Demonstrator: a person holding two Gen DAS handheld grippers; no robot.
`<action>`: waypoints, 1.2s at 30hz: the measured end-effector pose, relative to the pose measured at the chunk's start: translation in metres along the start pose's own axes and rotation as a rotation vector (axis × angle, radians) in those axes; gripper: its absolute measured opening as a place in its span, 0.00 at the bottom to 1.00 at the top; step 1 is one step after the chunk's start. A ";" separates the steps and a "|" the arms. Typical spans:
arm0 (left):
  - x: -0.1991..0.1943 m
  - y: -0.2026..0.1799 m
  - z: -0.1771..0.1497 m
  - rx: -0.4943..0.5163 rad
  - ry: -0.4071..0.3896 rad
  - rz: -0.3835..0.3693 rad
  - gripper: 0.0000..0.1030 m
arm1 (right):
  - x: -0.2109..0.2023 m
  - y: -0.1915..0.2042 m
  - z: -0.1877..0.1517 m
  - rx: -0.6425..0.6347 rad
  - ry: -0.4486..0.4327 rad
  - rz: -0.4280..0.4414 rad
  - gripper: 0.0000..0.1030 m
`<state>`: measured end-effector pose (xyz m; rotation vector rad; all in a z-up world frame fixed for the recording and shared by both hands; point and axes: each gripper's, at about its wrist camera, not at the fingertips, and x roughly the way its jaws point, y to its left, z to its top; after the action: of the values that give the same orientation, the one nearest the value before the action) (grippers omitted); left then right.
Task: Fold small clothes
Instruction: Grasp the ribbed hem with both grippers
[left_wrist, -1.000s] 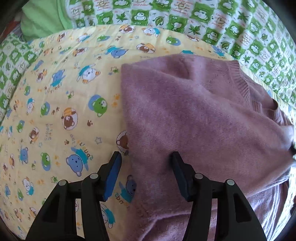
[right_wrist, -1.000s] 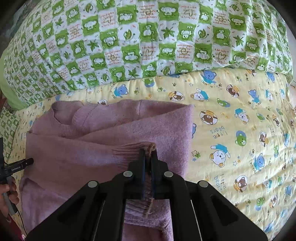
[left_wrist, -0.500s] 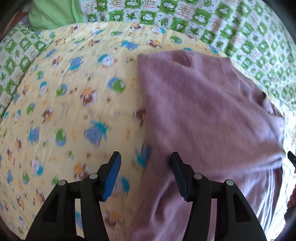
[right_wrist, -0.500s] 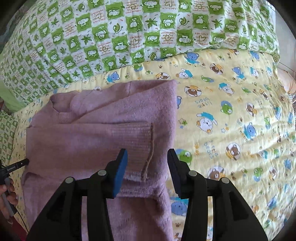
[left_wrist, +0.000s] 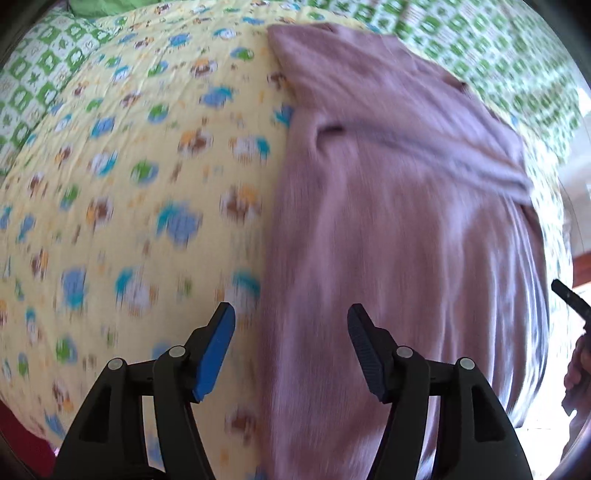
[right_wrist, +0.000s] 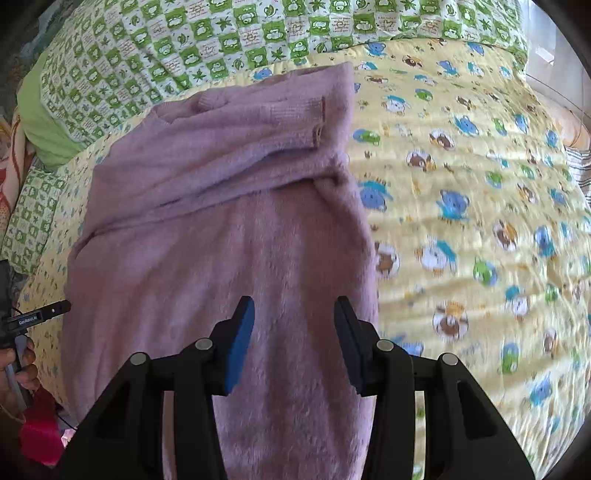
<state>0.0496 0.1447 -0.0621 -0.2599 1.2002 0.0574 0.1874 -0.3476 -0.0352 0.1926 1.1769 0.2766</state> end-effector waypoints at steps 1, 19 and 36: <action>-0.003 0.000 -0.013 0.007 0.007 -0.005 0.64 | -0.006 0.000 -0.013 0.001 0.011 0.009 0.45; -0.017 0.025 -0.131 0.016 0.167 -0.089 0.68 | -0.063 -0.020 -0.147 0.121 0.084 0.047 0.45; 0.004 -0.015 -0.133 0.075 0.165 -0.088 0.49 | -0.046 -0.007 -0.170 0.136 0.114 0.115 0.44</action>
<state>-0.0673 0.0995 -0.1083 -0.2551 1.3503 -0.0869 0.0145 -0.3678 -0.0605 0.3686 1.3007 0.3122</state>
